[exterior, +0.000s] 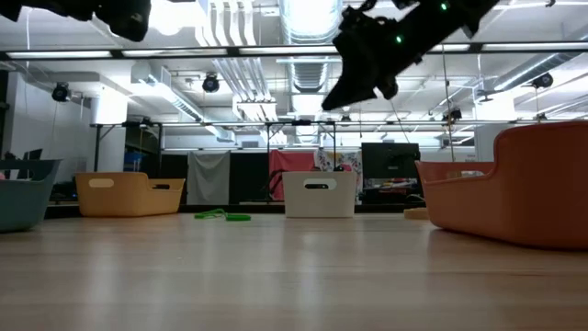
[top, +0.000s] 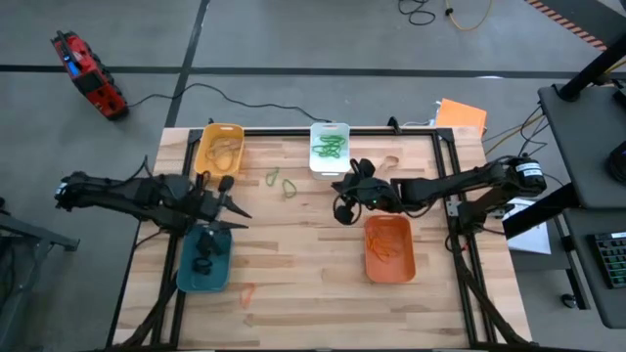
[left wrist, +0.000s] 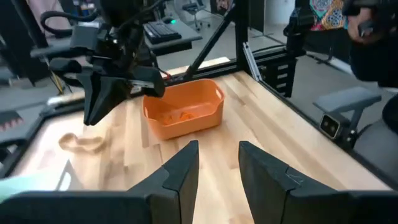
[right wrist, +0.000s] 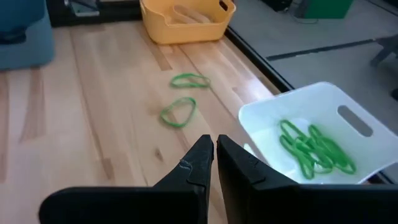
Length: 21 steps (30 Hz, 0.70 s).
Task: Sort rubber bands into baskets
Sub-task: Put the right light brown rubber band into the yellow bin
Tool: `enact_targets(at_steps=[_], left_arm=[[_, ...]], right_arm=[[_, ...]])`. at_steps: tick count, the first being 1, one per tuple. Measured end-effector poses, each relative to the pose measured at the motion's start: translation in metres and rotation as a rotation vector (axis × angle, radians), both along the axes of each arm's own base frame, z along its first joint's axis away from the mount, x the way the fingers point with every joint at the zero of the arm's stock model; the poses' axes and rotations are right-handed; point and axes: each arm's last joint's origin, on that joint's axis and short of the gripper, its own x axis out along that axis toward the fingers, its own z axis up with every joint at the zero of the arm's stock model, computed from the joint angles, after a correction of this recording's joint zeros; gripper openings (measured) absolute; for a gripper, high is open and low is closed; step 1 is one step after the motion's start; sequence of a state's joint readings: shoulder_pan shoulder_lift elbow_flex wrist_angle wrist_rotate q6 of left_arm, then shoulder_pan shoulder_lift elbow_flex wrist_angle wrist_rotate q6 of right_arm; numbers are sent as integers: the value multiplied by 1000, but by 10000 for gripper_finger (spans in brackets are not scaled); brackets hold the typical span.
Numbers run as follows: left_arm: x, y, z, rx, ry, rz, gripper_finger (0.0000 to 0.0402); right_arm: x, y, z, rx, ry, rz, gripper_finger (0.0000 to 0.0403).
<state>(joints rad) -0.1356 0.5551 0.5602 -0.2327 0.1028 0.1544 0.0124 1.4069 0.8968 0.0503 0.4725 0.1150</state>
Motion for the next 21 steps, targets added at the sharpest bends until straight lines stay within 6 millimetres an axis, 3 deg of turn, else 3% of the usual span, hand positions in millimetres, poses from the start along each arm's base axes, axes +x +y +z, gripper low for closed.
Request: enact_targets(at_steps=[7, 14, 21], left_arm=[[-7, 1, 2, -15, -26, 1, 99], [2, 0, -5, -147, 51, 33, 99], [-6, 2, 19, -82, -152, 50, 99]], right_arm=[[3, 0, 25, 29, 83, -20, 18], [-9, 0, 24, 107, 257, -95, 18], [-21, 0, 19, 182, 369, -192, 18]])
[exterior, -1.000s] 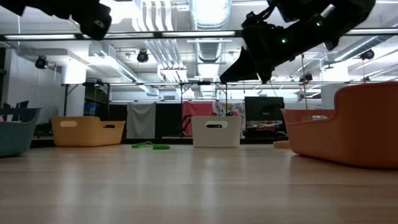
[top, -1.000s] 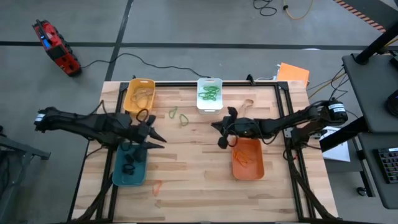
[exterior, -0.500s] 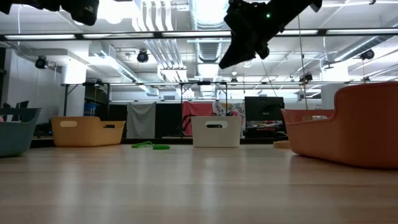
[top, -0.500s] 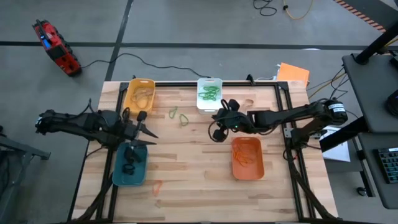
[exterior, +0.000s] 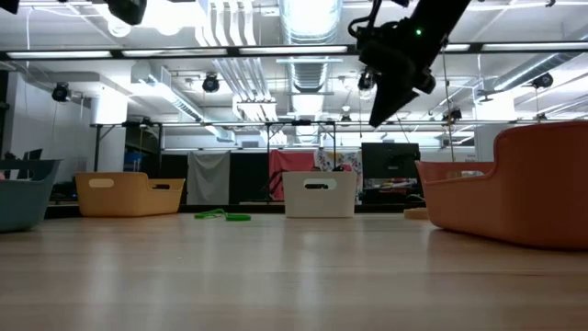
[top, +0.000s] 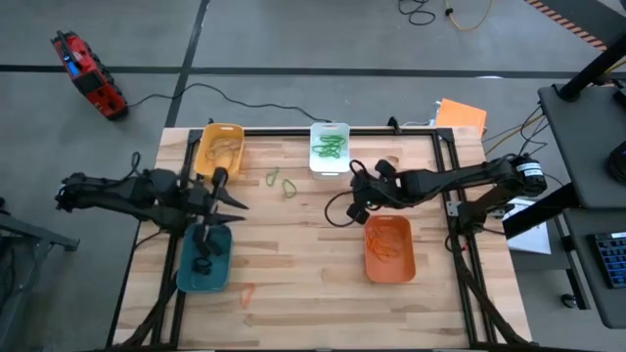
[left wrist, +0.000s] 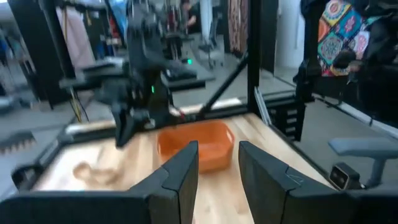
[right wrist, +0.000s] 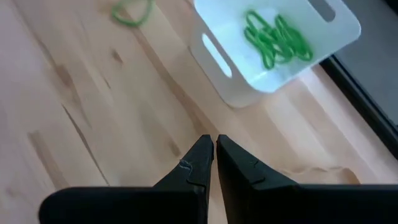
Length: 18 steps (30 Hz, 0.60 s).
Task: Sort rubber bands into baskets
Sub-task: Put the right light brown rubber band into the yellow bin
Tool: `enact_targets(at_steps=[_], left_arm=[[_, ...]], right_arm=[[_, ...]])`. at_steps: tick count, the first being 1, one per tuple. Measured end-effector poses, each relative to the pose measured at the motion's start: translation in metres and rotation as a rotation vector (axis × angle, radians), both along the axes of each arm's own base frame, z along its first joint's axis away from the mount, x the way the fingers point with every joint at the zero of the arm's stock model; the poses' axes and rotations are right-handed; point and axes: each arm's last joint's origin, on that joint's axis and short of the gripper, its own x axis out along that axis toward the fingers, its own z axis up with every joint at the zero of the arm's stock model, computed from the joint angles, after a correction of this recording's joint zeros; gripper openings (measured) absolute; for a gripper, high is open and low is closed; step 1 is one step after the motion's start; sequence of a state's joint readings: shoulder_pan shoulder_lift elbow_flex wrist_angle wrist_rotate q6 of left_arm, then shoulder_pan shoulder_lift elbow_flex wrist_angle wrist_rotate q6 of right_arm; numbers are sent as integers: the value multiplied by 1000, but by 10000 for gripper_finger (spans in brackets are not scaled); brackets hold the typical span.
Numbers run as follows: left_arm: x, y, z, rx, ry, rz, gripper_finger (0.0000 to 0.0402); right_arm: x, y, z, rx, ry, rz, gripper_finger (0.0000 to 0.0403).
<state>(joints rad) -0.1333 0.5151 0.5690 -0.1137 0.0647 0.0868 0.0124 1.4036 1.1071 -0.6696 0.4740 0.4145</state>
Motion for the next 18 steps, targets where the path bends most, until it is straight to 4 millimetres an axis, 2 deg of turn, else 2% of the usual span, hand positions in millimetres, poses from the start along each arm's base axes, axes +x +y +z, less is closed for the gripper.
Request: enact_targets(at_steps=[3, 8, 12, 15, 18], left_arm=[[-5, 1, 5, 13, -36, -1, 99], [-6, 1, 6, -26, -36, 0, 99], [-4, 0, 5, -36, -30, 2, 99], [-1, 0, 4, -62, -16, 9, 99], [1, 1, 5, -67, -30, 58, 99]], right_arm=[[-3, 0, -6, 7, 26, -9, 18], [-11, 2, -17, 166, 67, -97, 18], [-18, 1, -28, 216, 110, -147, 18], [-27, -8, -41, 257, 169, -181, 18], [-33, -26, -49, 217, 180, -277, 18]])
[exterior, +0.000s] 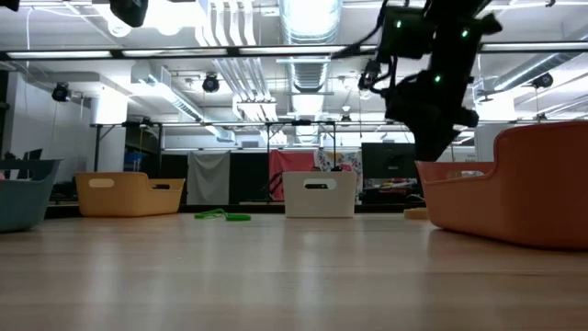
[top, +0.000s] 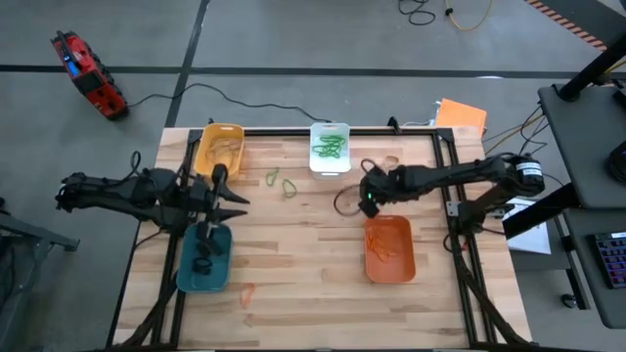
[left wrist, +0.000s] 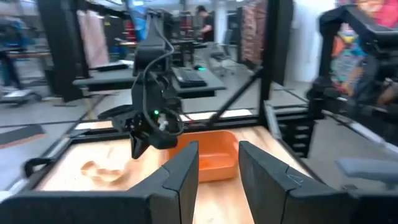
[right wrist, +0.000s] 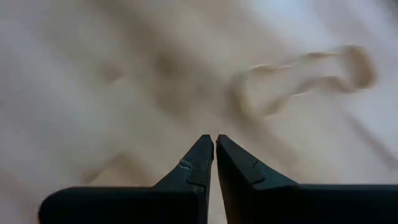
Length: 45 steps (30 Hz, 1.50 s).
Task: Sort rubber bands into baskets
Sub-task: Put the right light brown rubber band into the yellow bin
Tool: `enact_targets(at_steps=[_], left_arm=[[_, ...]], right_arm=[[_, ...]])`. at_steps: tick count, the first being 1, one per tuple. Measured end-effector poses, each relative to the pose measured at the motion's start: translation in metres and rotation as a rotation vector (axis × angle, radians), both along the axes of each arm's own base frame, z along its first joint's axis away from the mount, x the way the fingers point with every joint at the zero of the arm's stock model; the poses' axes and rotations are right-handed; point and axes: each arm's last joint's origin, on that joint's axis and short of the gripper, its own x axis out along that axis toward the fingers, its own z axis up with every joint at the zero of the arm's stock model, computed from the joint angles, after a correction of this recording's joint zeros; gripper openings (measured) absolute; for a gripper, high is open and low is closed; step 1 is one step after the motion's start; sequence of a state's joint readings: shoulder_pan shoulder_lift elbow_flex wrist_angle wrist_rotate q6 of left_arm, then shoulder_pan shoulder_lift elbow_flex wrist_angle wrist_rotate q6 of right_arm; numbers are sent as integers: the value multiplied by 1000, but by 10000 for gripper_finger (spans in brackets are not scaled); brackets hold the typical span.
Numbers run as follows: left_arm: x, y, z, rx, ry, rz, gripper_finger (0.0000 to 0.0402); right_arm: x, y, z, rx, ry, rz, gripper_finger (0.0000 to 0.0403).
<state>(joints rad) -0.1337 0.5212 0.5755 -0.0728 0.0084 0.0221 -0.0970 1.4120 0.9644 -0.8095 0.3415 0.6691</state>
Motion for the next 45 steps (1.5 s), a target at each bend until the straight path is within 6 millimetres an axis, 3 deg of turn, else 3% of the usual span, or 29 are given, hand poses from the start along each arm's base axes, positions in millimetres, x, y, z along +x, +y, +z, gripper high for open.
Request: enact_targets(at_steps=[7, 10, 14, 32, 40, 45], left_arm=[[-1, 4, 1, -17, -12, 126, 99], [-2, 6, 1, -34, -13, 185, 99], [-4, 6, 2, -38, -24, 183, 99], [-5, 6, 2, -36, -23, 183, 99], [-4, 6, 2, -30, -15, 183, 99], [-2, 6, 0, -2, -2, 183, 99]], right_arm=[[-8, -52, -1, -30, -6, -105, 18], [-15, -76, -9, 65, -17, -102, 18], [-19, -91, -19, 168, -77, -37, 19], [-11, -98, -55, 202, 35, 42, 163], [-8, -99, -69, 216, 77, 46, 189], [-8, -100, -73, 200, 101, 51, 177]])
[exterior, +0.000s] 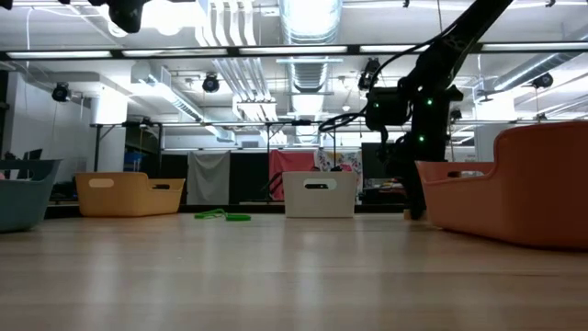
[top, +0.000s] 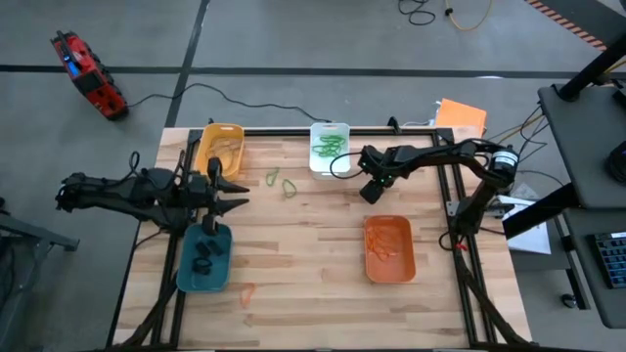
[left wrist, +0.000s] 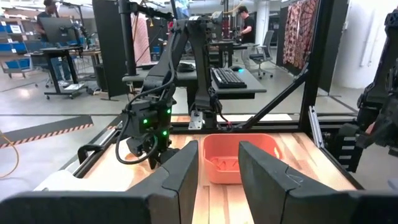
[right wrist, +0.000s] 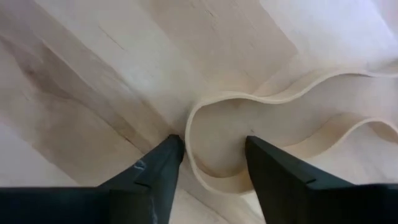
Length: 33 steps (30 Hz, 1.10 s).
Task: Sort rubber bands into baskets
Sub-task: Put the right light brown rubber band into the yellow bin
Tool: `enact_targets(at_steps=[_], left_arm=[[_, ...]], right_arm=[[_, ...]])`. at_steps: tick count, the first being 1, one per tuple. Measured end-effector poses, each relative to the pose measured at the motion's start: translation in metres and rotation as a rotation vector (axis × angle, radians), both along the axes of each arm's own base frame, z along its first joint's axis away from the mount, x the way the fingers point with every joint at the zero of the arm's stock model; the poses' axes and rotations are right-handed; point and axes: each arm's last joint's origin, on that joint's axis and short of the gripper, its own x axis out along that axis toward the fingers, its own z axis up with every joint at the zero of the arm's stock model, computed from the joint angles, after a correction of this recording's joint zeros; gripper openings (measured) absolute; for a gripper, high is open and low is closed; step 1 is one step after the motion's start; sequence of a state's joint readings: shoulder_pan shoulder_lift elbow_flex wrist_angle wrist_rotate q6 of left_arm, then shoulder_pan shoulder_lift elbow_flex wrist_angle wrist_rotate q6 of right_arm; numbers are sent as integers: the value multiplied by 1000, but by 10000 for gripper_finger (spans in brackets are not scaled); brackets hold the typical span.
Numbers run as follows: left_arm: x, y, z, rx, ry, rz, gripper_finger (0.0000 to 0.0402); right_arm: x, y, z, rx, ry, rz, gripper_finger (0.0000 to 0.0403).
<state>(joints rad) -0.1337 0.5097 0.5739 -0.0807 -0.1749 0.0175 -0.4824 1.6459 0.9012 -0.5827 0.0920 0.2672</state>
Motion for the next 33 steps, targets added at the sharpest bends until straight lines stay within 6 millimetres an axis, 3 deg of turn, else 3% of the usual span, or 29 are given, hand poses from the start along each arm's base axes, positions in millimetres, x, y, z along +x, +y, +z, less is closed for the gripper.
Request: enact_targets(at_steps=[4, 9, 13, 20, 27, 33], left_arm=[[4, -1, -2, 10, 20, 0, 99], [9, -1, -4, 12, 40, 0, 99], [11, -1, -4, 13, 47, 0, 99], [12, -2, -5, 62, 58, -2, 99], [13, -2, -8, 87, 67, -4, 99], [20, -5, -12, 83, 68, -94, 99]], right_arm=[[0, 0, 1, -16, 7, 37, 125], [-3, 1, 9, -33, -12, 59, 23], [-8, 3, 31, -73, -68, 54, 11], [-21, 17, 86, -181, -270, 64, 9], [-24, 53, 139, -294, -576, 171, 9], [-10, 90, 165, -340, -834, 339, 9]])
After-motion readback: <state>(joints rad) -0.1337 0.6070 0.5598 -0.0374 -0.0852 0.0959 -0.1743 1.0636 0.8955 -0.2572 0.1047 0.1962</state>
